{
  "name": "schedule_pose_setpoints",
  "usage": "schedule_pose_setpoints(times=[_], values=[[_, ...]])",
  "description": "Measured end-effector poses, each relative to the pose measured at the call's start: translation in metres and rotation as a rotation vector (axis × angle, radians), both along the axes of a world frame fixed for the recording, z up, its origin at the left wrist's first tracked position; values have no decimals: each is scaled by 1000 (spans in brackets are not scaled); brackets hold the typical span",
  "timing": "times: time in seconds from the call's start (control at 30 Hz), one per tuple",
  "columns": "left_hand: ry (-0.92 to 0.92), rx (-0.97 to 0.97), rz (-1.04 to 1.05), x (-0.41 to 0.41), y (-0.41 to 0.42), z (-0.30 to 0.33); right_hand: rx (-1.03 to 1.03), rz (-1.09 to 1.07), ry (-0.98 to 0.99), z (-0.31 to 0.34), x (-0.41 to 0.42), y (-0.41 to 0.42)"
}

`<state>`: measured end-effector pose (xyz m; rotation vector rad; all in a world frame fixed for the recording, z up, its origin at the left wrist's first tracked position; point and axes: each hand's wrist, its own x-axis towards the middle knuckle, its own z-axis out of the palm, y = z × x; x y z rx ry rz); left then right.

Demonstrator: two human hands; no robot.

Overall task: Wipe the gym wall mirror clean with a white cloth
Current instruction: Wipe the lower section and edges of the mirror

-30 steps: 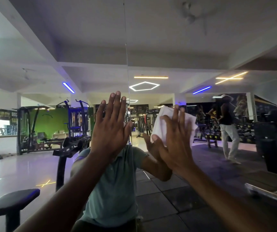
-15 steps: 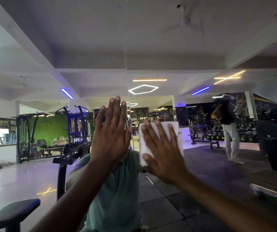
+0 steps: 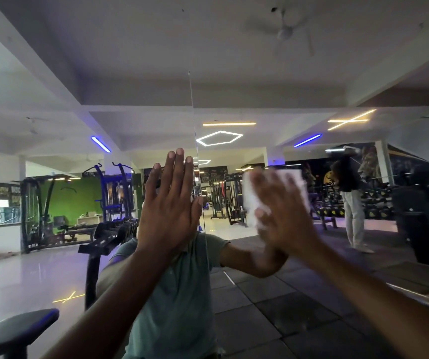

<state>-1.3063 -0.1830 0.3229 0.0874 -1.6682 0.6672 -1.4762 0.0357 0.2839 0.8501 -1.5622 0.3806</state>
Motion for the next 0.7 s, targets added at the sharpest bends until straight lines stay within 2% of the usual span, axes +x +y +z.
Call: schedule_pose_setpoints(times=[0.1, 0.17, 0.3, 0.37, 0.5, 0.57, 0.63, 0.7], values=[[10, 2, 0, -2, 0, 1, -388, -44, -233, 44, -32, 36], [9, 9, -7, -2, 0, 0, -497, -41, -290, 32, -11, 11], [9, 6, 0, -1, 0, 1, -136, 66, -134, -64, 44, -40], [8, 5, -1, 0, 2, 0, -67, 55, -111, -64, 36, -31], [24, 4, -21, 0, 1, 0, -308, -13, -214, 1, 12, -14], [25, -3, -27, 0, 0, 0, -443, 14, -284, 1, 25, -31], [18, -3, -33, 0, 0, 0, -442, 32, -294, -28, 42, -52], [3, 5, -26, 1, 1, 0, -332, 57, -260, -55, 51, -54]])
